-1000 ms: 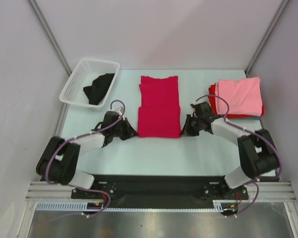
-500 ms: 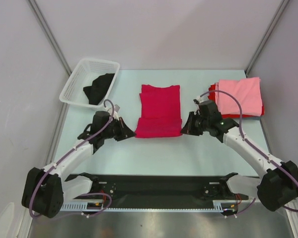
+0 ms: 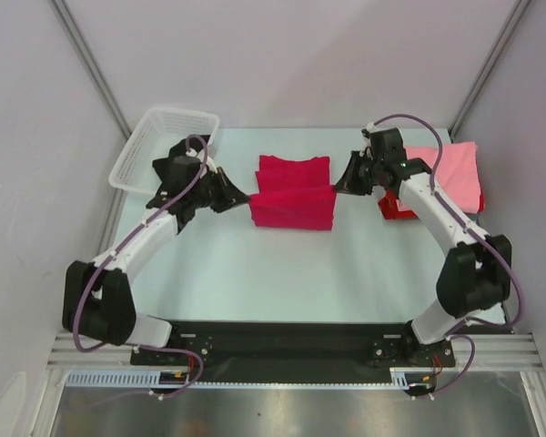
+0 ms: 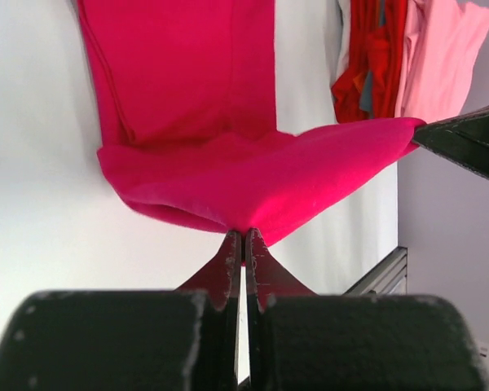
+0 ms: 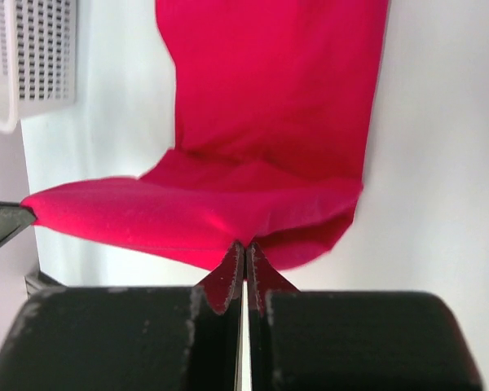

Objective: Fold and stack the t-shirts
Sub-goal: Fold the tshirt, then neatly place the folded tshirt to the corner

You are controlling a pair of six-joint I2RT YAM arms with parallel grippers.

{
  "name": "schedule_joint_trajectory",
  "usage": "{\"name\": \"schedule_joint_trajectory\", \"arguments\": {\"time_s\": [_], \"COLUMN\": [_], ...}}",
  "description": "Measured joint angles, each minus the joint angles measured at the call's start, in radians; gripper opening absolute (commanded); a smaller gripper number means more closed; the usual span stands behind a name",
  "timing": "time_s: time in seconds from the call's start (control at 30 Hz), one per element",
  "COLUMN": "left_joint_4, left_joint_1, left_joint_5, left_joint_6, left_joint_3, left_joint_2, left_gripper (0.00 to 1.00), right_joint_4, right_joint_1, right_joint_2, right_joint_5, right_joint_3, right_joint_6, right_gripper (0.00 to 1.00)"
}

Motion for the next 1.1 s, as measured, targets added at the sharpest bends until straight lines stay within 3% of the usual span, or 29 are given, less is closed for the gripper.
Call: {"name": "schedule_joint_trajectory", "arguments": {"time_s": [0.27, 0.63, 0.67, 0.7, 0.73, 0.77, 0.8, 0.83, 0.87, 0.97, 1.03, 1.1], "left_joint_4": [-0.009, -0.008, 0.01, 0.021, 0.036, 0.053, 0.074, 0.092, 0.098, 0.093, 0.082, 0.076], "left_joint_1": [0.028, 0.047, 0.052, 0.057, 0.064, 0.071, 0.079, 0.089, 0.097, 0.117, 0.126, 0.129], "left_joint_5": [-0.014, 0.005, 0.016, 0.023, 0.033, 0.039, 0.041, 0.041, 0.04, 0.036, 0.029, 0.016], "left_joint_6": [-0.015, -0.063, -0.077, -0.088, -0.103, -0.113, -0.129, -0.141, -0.152, -0.159, -0.151, -0.132], "left_joint_3": [0.2, 0.618, 0.65, 0.677, 0.717, 0.762, 0.798, 0.835, 0.873, 0.972, 0.985, 0.977], "left_joint_2": [0.219, 0.587, 0.63, 0.67, 0.723, 0.781, 0.839, 0.892, 0.945, 1.061, 1.08, 1.074], "left_gripper": [0.0, 0.01, 0.02, 0.04, 0.27, 0.42, 0.6, 0.83, 0.9, 0.91, 0.91, 0.91], "right_joint_4": [-0.01, -0.018, -0.018, -0.013, -0.003, 0.009, 0.032, 0.057, 0.075, 0.139, 0.182, 0.237], "right_joint_1": [-0.058, -0.132, -0.138, -0.142, -0.146, -0.15, -0.153, -0.156, -0.161, -0.175, -0.18, -0.187], "right_joint_2": [0.237, 0.535, 0.572, 0.604, 0.646, 0.684, 0.725, 0.765, 0.797, 0.854, 0.858, 0.853], "right_joint_5": [-0.049, -0.086, -0.087, -0.089, -0.091, -0.09, -0.085, -0.079, -0.077, -0.083, -0.09, -0.094], "right_joint_3": [0.2, 0.557, 0.589, 0.617, 0.65, 0.679, 0.708, 0.732, 0.749, 0.74, 0.696, 0.644], "right_joint_6": [-0.002, 0.026, 0.032, 0.037, 0.048, 0.06, 0.066, 0.074, 0.083, 0.093, 0.096, 0.093], "right_gripper": [0.0, 0.0, 0.06, 0.22, 0.58, 0.8, 0.89, 0.93, 0.94, 0.88, 0.78, 0.74]}}
